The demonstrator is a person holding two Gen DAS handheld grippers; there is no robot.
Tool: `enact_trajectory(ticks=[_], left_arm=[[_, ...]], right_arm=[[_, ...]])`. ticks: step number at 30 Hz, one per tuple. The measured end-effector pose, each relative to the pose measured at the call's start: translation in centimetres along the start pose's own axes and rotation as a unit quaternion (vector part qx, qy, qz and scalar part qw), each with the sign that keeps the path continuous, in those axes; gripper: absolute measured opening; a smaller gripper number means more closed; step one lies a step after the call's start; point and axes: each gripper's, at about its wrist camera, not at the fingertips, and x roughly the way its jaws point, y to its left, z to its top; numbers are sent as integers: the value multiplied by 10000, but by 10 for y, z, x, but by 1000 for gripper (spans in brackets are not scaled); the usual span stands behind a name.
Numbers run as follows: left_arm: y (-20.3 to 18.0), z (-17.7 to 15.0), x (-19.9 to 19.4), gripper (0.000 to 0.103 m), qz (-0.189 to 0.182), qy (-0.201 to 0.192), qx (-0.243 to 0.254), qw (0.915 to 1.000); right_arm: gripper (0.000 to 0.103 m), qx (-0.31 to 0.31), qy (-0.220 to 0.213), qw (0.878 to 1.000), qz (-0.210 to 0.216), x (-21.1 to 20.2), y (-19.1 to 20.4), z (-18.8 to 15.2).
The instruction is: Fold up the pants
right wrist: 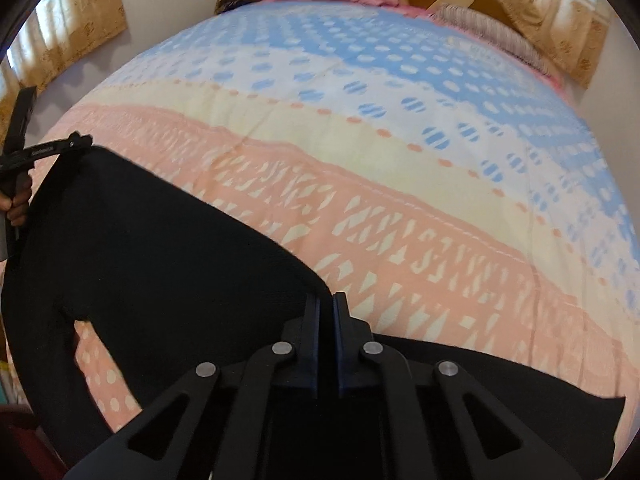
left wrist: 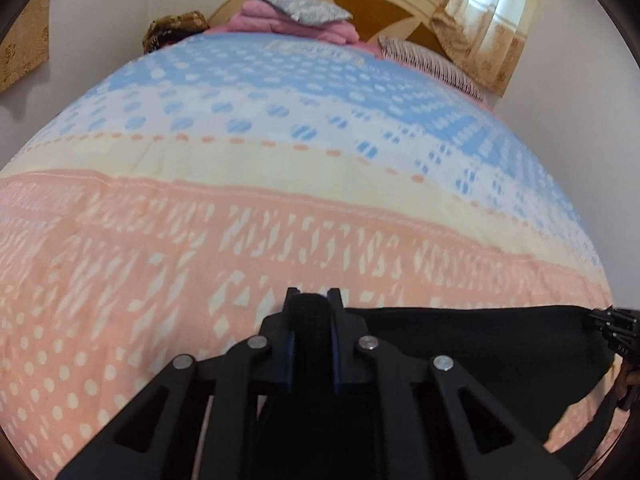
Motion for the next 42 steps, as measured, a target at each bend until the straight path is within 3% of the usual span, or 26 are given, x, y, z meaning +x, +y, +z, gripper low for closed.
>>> enact_trajectory(ticks=[7, 15, 20, 26, 28, 30, 35, 39, 42], left_arm=[[-8, 0, -72, 14, -184, -810, 111, 9965], [-1, -50, -146, 16, -451, -1378, 265, 9891], [8, -103, -165, 24, -325, -1470, 411, 9878], [20, -155, -171, 24, 53, -1320, 523, 9898], [27, -164, -170, 32, 108, -1263, 418, 9910], [40, -168, -163, 42, 278, -1121, 210, 9931], [52, -170, -161, 43, 616, -953, 66, 9935], [44, -165, -165, 49, 284, -765, 142, 9966], [23, -161, -171, 49, 83, -785, 357, 9962]], right_arm=[[5, 296, -1055, 9940, 2, -91, 13, -21], [5, 98, -1726, 9848, -162, -171, 60, -88], [5, 54, -1684, 9855, -181, -169, 88, -143], [5, 246, -1457, 9887, -237, -151, 110, -202], [5, 202, -1380, 9897, -335, -143, 116, -213], [6, 181, -1313, 9903, -418, -134, 119, -222], [5, -20, -1171, 9913, -594, -124, 129, -232], [5, -100, -1119, 9921, -552, -124, 133, -235], [1, -63, -1042, 9941, -285, -128, 135, -238]])
